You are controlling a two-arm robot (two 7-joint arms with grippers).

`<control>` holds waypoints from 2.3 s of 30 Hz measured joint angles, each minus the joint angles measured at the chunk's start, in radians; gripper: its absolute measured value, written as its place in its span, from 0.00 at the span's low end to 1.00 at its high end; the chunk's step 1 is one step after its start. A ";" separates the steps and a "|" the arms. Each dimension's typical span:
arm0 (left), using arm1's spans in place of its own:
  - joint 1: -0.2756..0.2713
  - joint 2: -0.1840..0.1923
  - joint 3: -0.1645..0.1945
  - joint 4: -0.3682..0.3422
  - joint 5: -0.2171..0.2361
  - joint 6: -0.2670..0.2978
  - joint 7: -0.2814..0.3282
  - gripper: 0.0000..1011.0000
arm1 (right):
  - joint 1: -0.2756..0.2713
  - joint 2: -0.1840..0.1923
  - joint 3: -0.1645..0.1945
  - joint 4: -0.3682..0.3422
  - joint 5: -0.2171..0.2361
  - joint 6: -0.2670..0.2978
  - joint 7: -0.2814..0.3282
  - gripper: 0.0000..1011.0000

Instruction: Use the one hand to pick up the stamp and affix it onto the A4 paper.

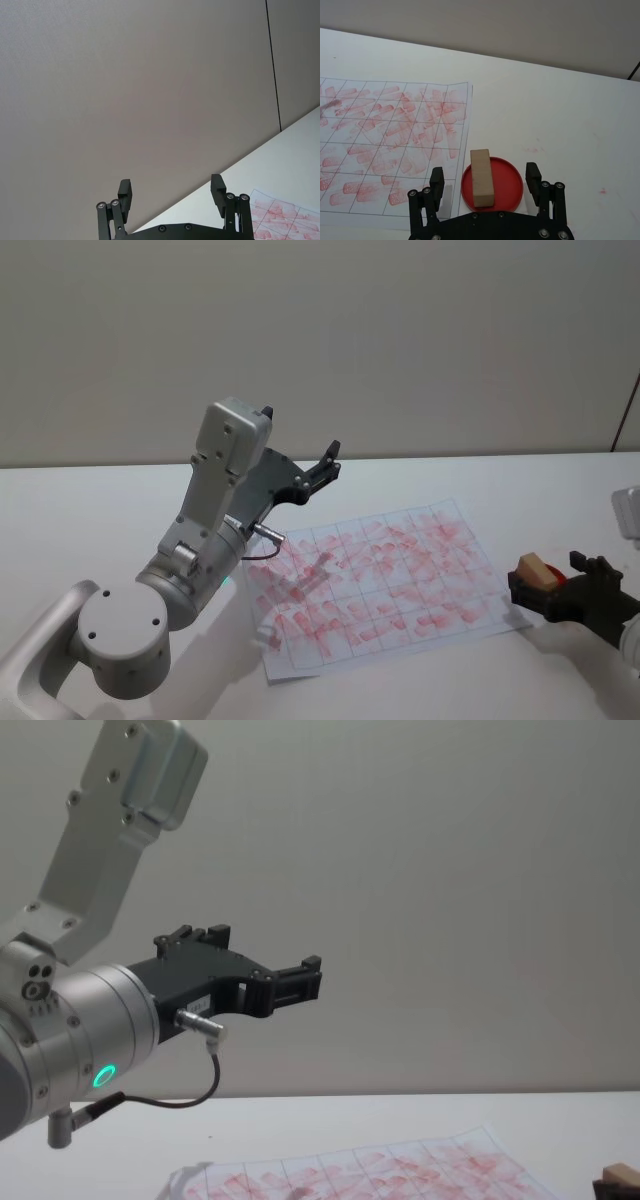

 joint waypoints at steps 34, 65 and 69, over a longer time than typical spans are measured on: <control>0.000 0.000 0.000 0.000 0.000 0.000 0.000 0.99 | 0.042 -0.018 -0.011 0.038 -0.028 0.019 0.036 0.21; 0.000 0.000 0.000 0.000 0.000 0.000 0.000 0.99 | 0.148 -0.048 -0.041 0.070 -0.126 -0.118 0.230 0.21; 0.000 0.000 0.000 0.000 0.000 0.000 0.000 0.99 | 0.175 -0.064 -0.054 0.100 -0.130 -0.134 0.294 0.21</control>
